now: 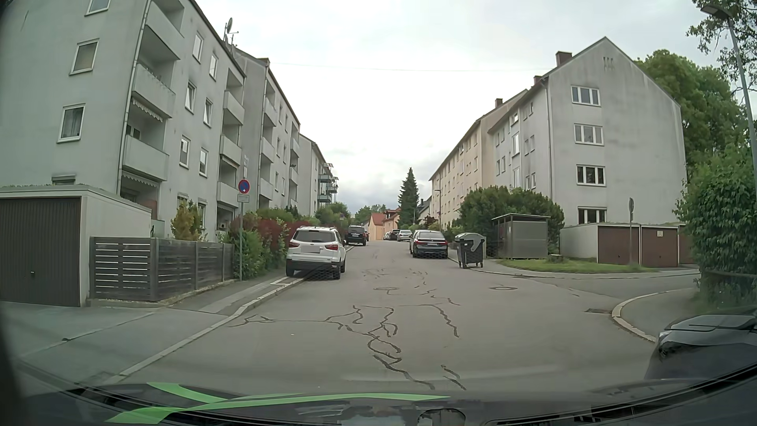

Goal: Follow the waypoints while adhering to traffic rules and regulations

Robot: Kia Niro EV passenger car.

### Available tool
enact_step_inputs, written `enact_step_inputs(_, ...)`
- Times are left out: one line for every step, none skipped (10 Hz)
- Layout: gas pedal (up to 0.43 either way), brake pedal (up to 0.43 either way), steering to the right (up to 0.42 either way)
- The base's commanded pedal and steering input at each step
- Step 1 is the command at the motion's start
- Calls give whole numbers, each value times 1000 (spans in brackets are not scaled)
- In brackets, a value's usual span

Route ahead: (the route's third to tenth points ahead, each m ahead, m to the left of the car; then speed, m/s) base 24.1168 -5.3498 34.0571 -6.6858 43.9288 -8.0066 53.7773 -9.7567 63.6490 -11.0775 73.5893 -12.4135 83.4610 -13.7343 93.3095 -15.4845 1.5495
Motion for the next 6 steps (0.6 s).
enact_step_inputs(20,6,-17)
enact_step_inputs(20,6,-16)
enact_step_inputs(20,6,-16)
enact_step_inputs(28,6,-15)
enact_step_inputs(28,6,-13)
enact_step_inputs(28,6,-11)
